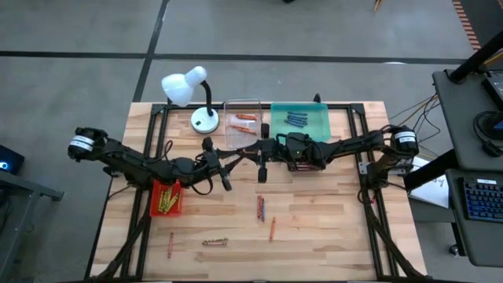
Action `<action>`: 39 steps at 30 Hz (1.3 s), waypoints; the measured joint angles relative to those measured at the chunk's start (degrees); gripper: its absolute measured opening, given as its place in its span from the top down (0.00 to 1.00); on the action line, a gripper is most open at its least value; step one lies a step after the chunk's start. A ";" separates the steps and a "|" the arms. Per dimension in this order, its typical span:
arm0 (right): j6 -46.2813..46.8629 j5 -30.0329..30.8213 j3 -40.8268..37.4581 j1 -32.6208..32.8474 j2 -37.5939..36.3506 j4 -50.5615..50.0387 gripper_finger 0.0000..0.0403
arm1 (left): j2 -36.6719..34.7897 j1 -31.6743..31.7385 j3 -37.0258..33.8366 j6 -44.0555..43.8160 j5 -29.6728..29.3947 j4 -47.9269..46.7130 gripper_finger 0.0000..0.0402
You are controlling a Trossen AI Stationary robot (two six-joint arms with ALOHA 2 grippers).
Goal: Sort crayons
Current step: Put the orange crayon into the transparent bin, then put the red crayon into the black bin
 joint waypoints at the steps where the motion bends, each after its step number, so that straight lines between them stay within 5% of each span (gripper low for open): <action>1: 0.30 0.05 -0.02 -0.60 0.00 -0.14 0.96 | -0.19 -0.02 0.00 -0.88 -0.06 -0.60 0.75; 7: 5.72 0.39 -0.04 -6.32 -0.04 -3.41 0.96 | -0.64 -0.07 0.00 -7.54 -1.34 -3.00 0.63; 15: 12.06 0.48 5.01 -15.32 2.52 -14.65 0.97 | -5.00 -0.11 -0.02 -9.15 -16.18 -14.25 0.57; 28: 3.38 5.11 27.75 -17.75 19.61 -47.47 0.97 | -11.69 -0.72 -0.02 -10.24 -16.19 -23.36 0.58; 39: 2.89 6.32 32.22 -17.70 22.80 -50.51 0.80 | -12.75 -1.14 -0.04 -15.36 -16.21 -29.73 0.58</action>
